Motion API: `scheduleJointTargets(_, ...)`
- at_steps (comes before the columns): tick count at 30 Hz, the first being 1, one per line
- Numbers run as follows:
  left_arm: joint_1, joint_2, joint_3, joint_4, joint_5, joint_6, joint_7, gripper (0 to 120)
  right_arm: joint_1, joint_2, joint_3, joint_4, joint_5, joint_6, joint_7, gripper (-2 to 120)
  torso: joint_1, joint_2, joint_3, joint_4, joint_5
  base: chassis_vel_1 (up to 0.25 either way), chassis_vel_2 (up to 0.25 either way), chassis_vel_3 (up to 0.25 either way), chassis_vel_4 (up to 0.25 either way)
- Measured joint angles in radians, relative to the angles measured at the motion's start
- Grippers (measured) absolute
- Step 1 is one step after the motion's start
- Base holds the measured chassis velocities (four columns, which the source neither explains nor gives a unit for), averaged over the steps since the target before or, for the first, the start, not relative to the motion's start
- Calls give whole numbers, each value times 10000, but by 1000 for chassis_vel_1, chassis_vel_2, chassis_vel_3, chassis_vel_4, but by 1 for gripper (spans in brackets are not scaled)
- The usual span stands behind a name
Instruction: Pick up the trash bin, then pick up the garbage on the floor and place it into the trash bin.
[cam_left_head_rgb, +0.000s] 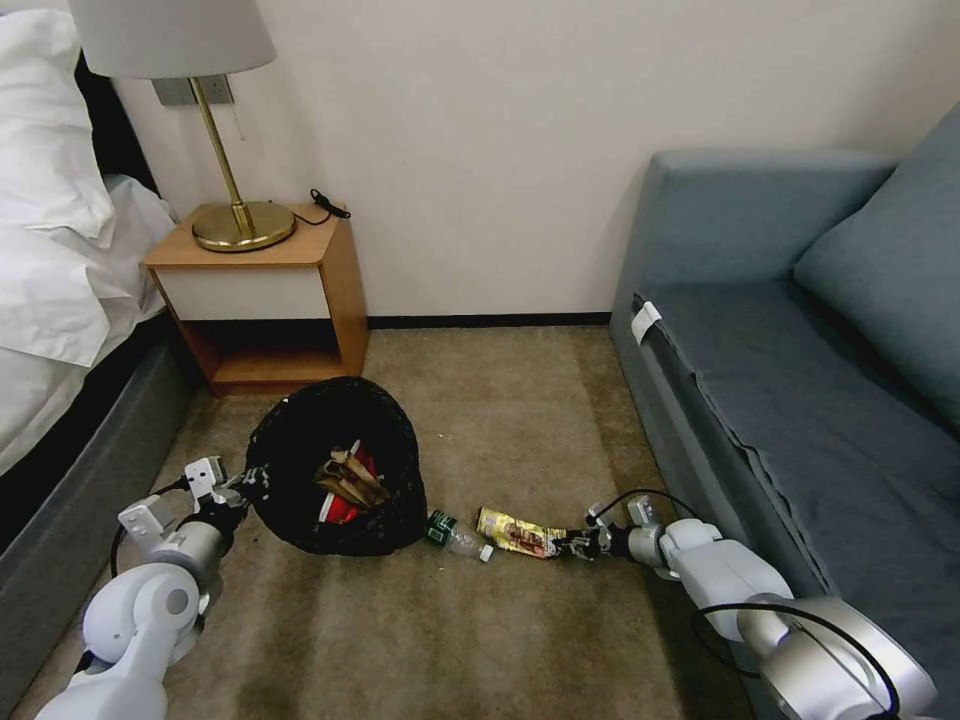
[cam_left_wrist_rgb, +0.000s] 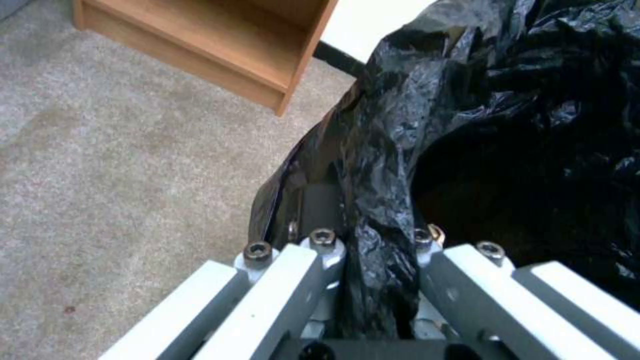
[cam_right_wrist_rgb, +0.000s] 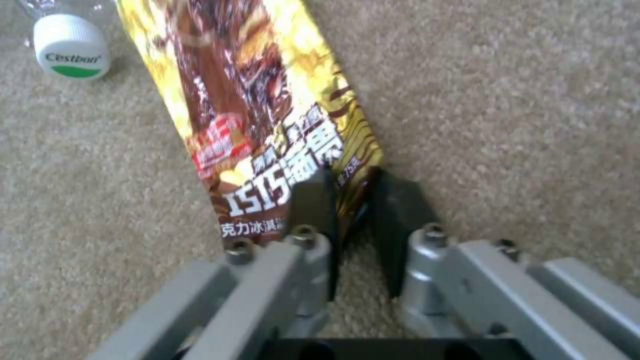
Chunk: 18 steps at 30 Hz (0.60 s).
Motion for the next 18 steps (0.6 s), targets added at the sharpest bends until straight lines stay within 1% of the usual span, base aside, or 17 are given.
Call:
scheduleJointTargets(1, 10, 1, -5, 4, -1, -1, 4, 3, 0, 10, -2, -7, -34, 10, 6, 2, 0, -1, 0, 0, 1, 0, 0, 0, 0)
scheduleJointTargets(3, 35, 1, -14, 9, 0, -6, 8, 3, 1, 35, -2, -23, -41, 27, 49, 0, 0, 0, 0, 0, -3, 0, 0, 0, 0)
scheduleJointTargets(12, 49, -11, 7, 57, 37, -12, 23, 3, -39, -21, -4, 130, 125, 58, 172, 0, 0, -1, 1, 0, 2, 0, 0, 0, 0)
scheduleJointTargets(18, 15, -12, 65, 135, 66, -36, 48, 3, -124, -337, -37, 710, 811, 47, 473, 0, 1, -1, 1, 0, -1, 0, 0, 0, 0)
